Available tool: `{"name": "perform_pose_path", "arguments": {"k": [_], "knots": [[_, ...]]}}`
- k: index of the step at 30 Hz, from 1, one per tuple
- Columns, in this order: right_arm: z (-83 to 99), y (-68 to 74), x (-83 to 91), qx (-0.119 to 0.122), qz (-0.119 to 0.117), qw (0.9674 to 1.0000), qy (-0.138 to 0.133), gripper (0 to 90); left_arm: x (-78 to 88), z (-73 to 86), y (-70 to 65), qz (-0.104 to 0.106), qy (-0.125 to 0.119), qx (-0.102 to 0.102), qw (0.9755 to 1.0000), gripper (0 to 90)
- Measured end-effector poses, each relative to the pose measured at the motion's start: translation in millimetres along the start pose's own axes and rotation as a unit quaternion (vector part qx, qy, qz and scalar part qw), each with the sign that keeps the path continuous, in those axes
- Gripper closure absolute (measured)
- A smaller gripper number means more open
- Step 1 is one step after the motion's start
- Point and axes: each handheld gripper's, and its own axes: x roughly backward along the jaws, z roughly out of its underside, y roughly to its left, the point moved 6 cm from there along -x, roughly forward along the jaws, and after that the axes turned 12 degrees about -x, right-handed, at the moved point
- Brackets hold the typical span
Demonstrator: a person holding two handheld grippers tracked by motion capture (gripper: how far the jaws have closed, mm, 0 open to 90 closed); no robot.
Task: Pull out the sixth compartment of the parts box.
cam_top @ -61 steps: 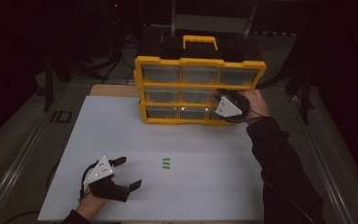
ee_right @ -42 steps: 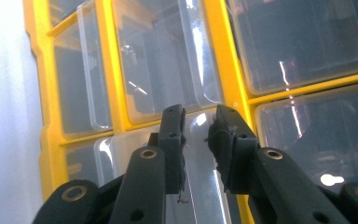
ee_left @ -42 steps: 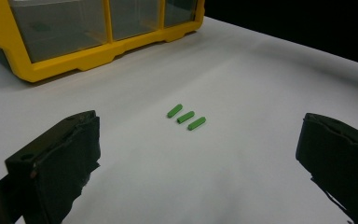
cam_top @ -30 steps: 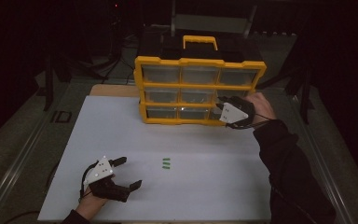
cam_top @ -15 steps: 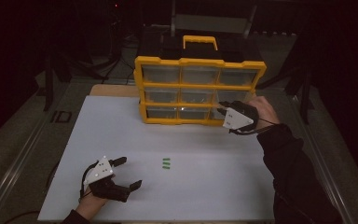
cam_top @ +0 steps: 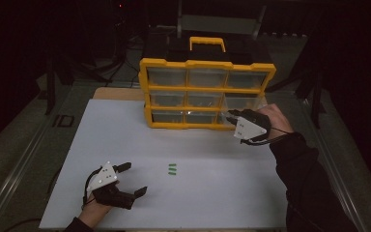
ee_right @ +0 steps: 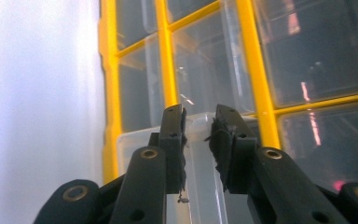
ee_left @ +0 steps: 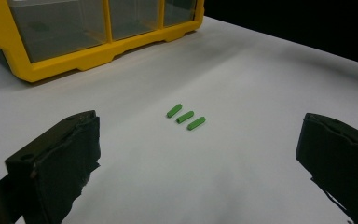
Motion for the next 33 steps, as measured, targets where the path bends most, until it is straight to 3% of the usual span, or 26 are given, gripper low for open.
{"name": "perform_pose_path", "arguments": {"k": [7,12,15,18,19,20,23,24,26,31,33], "knots": [[1.0,-0.5,-1.2,-0.022,-0.008,0.9997,0.000,72.7,-0.1,0.1,-0.1,0.000,0.000,0.000,1.0000,0.0],[1.2,-2.0,-1.4,-0.056,-0.017,0.9983,0.005,70.4,-0.1,0.0,-0.3,0.000,0.000,0.000,1.0000,0.0],[-0.9,-3.9,-1.0,-0.116,-0.021,0.9930,0.003,66.3,-0.1,0.0,-0.2,0.000,0.000,0.000,1.0000,0.0],[-3.0,-8.3,-0.8,-0.180,-0.022,0.9834,0.004,61.6,-0.1,0.0,-0.1,0.000,0.000,0.000,1.0000,0.0],[-3.0,-8.3,-0.8,-0.180,-0.022,0.9834,0.004,61.6,-0.1,0.0,-0.1,0.000,0.000,0.000,1.0000,0.0],[-4.5,-12.3,-0.2,-0.224,-0.020,0.9743,0.001,57.4,-0.2,0.0,-0.3,0.001,0.000,0.000,1.0000,0.0],[-6.9,-15.0,1.3,-0.282,-0.031,0.9590,-0.008,52.4,0.0,0.0,-0.2,0.001,0.000,0.000,1.0000,0.0],[-7.5,-15.7,1.4,-0.304,-0.033,0.9521,-0.006,49.9,0.0,0.0,-0.2,0.001,0.000,0.001,1.0000,0.0],[-8.9,-16.1,2.7,-0.330,-0.040,0.9430,-0.012,47.7,-0.1,0.0,-0.3,0.000,0.000,0.000,1.0000,0.0],[-13.1,-15.6,7.9,-0.378,-0.034,0.9248,-0.023,38.1,0.2,-0.2,-0.2,0.000,0.000,0.000,1.0000,0.0],[-14.4,-14.2,9.7,-0.389,-0.028,0.9206,-0.024,34.8,0.1,-0.1,-0.1,0.000,0.000,0.000,1.0000,0.0]]}}
